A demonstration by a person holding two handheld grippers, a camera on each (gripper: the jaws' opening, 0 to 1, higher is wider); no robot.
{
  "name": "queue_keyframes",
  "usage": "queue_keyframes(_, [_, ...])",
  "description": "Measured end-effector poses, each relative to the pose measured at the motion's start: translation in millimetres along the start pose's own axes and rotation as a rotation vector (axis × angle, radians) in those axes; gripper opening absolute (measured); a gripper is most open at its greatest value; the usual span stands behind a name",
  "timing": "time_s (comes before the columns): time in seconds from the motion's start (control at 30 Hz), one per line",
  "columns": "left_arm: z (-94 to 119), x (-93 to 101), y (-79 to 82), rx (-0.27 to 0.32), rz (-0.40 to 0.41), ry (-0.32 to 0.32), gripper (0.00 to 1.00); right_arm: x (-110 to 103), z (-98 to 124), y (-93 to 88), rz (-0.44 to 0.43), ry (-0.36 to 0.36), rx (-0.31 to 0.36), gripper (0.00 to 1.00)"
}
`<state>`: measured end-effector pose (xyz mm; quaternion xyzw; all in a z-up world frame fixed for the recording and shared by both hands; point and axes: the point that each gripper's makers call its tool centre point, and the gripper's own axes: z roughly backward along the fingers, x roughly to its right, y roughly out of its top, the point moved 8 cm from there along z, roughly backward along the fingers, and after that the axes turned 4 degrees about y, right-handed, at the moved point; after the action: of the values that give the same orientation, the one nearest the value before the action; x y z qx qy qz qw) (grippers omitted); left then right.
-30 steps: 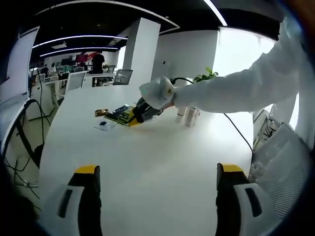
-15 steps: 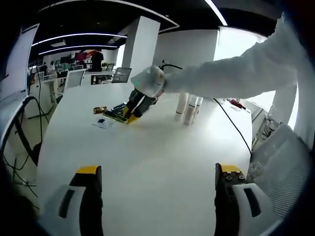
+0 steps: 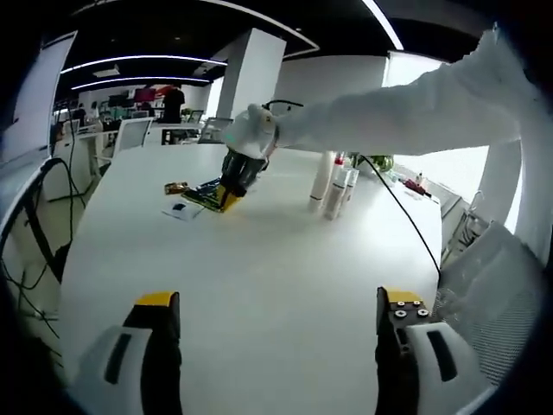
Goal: Arrange the skincare products in the storage area until every visible bottle or jar stands upright without overlapping.
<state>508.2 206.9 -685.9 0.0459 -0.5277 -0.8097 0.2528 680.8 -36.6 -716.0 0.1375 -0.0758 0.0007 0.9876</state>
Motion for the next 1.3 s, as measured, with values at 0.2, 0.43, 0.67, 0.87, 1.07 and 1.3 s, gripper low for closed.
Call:
queue_keyframes(0.2, [0,-2.2,-1.2,-0.002,0.003,0.004,0.89,2,-1,-1.6,-0.005,0.056,0.002,0.00])
queue_keyframes(0.43, [-3,0.8,-2.8,-0.014,0.001,-0.007,0.88,1,0,-3.1,-0.085,0.047,0.020,0.00])
queue_keyframes(0.67, [-1,-2.5,3.1,-0.006,-0.004,0.001,0.88,-7,2,-2.0,-0.026,-0.007,0.031,0.00])
queue_keyframes(0.87, [-1,-1.3,2.8,-0.006,0.003,0.001,0.88,-15,7,-4.0,-0.012,-0.024,0.034,0.00])
queue_keyframes(1.07, [-4,1.5,3.5,-0.008,-0.003,-0.011,0.88,-30,13,-2.2,0.014,-0.030,0.042,0.00])
queue_keyframes(1.3, [-7,3.2,5.5,-0.008,-0.011,-0.022,0.87,-20,10,-8.4,0.068,-0.082,0.041,0.00])
